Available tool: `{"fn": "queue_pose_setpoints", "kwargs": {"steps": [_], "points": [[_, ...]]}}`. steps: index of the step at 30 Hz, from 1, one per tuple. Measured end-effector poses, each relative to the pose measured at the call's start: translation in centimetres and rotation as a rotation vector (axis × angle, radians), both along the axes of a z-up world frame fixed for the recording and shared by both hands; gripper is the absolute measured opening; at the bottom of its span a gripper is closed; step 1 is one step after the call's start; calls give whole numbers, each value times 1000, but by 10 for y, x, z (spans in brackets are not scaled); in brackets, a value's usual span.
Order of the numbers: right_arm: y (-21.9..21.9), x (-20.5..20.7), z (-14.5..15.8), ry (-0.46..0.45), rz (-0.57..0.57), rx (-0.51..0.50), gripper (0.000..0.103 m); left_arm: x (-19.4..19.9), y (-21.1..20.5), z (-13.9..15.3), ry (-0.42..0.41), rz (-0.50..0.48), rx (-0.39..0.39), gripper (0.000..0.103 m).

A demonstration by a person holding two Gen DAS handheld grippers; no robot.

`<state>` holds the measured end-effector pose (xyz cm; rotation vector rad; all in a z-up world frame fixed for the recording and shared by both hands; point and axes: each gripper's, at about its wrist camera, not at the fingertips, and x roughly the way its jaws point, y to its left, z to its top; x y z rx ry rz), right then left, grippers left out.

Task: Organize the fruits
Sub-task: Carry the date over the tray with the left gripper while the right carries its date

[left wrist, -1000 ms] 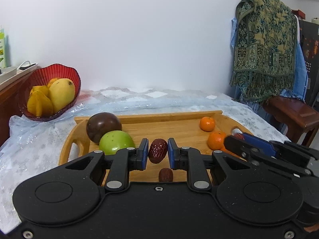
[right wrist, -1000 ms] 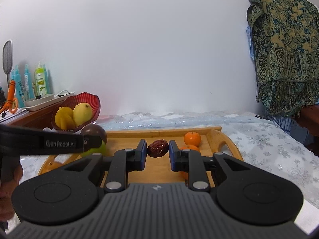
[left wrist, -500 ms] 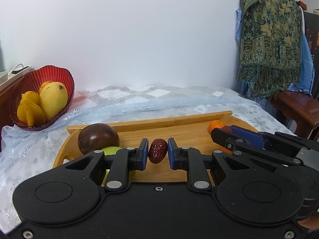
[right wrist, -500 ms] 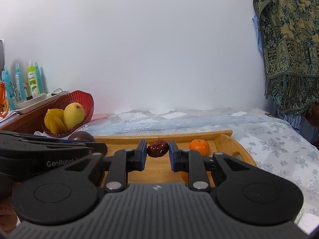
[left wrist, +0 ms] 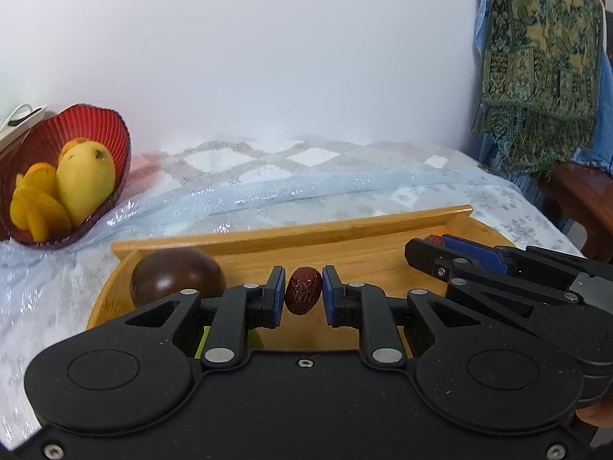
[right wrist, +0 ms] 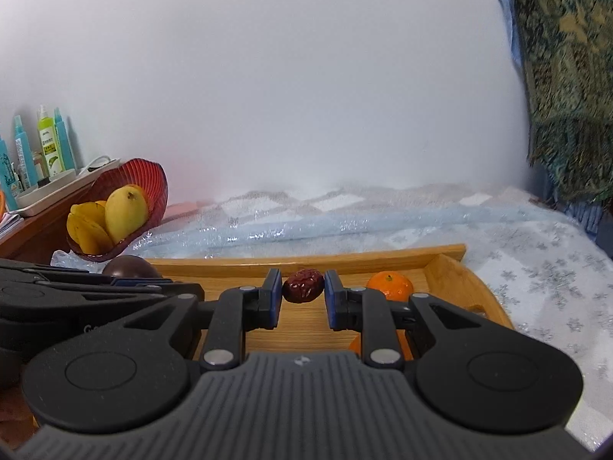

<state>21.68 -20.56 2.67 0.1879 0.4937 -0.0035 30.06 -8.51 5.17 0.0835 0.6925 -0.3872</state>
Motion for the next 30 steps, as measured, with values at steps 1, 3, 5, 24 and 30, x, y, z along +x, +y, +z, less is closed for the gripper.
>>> {"fn": "queue_pose_setpoints", "kwargs": {"steps": [1, 3, 5, 24, 30], "points": [[-2, 3, 0, 6, 1, 3, 27, 3, -2, 1, -1, 0, 8, 20], [-3, 9, -1, 12, 1, -3, 27, 10, -7, 4, 2, 0, 22, 20], [-5, 13, -2, 16, 0, -11, 27, 18, -11, 4, 16, 5, 30, 20], [-7, 29, -9, 111, 47, -72, 27, 55, -18, -16, 175, 72, 40, 20], [-5, 33, -11, 149, 61, -91, 27, 58, -19, -19, 196, 73, 42, 20]]}}
